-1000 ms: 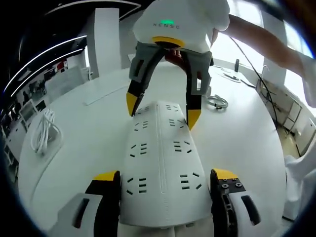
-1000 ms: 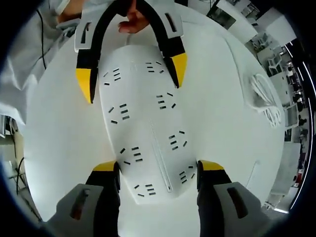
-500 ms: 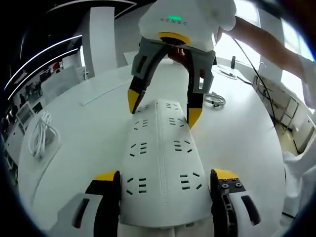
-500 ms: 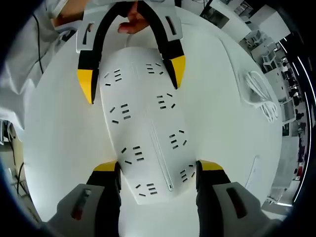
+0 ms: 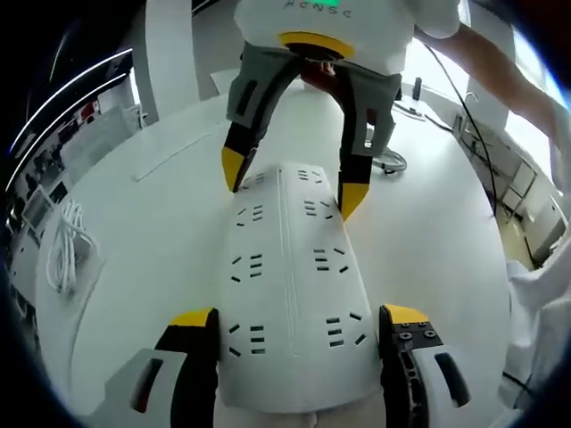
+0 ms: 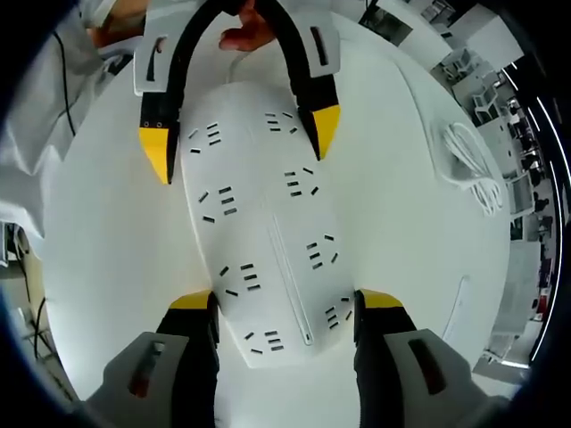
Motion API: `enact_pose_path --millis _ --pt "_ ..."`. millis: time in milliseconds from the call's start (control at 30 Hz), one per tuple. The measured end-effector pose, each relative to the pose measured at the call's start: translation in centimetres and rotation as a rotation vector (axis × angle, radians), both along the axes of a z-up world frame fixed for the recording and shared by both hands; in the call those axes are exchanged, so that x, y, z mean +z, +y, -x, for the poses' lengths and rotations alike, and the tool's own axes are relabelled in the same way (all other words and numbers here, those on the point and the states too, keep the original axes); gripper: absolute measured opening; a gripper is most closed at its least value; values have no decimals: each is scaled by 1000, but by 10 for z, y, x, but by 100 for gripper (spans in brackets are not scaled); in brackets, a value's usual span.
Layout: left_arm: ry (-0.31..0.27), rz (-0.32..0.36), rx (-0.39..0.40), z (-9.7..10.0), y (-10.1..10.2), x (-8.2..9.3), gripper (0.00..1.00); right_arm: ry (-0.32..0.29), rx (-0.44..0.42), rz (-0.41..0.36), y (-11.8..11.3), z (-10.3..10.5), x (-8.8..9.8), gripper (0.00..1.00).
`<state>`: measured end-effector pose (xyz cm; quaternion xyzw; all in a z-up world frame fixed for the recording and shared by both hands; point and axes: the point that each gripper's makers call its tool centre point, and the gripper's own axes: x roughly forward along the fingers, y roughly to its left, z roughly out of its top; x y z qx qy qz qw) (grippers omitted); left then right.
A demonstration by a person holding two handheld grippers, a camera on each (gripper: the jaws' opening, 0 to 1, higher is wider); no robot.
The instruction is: Straighten the power strip on the desk, plug the charger into it
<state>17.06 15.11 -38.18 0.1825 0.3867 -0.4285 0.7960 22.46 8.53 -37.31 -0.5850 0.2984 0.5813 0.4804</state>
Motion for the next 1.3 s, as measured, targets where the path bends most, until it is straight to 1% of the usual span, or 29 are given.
enact_pose_path --millis 300,600,867,1067,1300 --pt "7 -13 -43 -3 0 0 74 -7 -42 20 -2 2 0 60" --pt "10 -20 -79 -5 0 -1 73 0 -75 -11 -4 1 0 60" --pt "12 -25 -115 -4 -1 -2 73 0 -113 -10 -7 3 0 60" --pt "12 -29 -158 -2 -2 -2 73 -5 -143 3 -10 7 0 60" --pt "10 -25 -181 -2 -2 -2 73 1 -163 -28 -12 8 0 60"
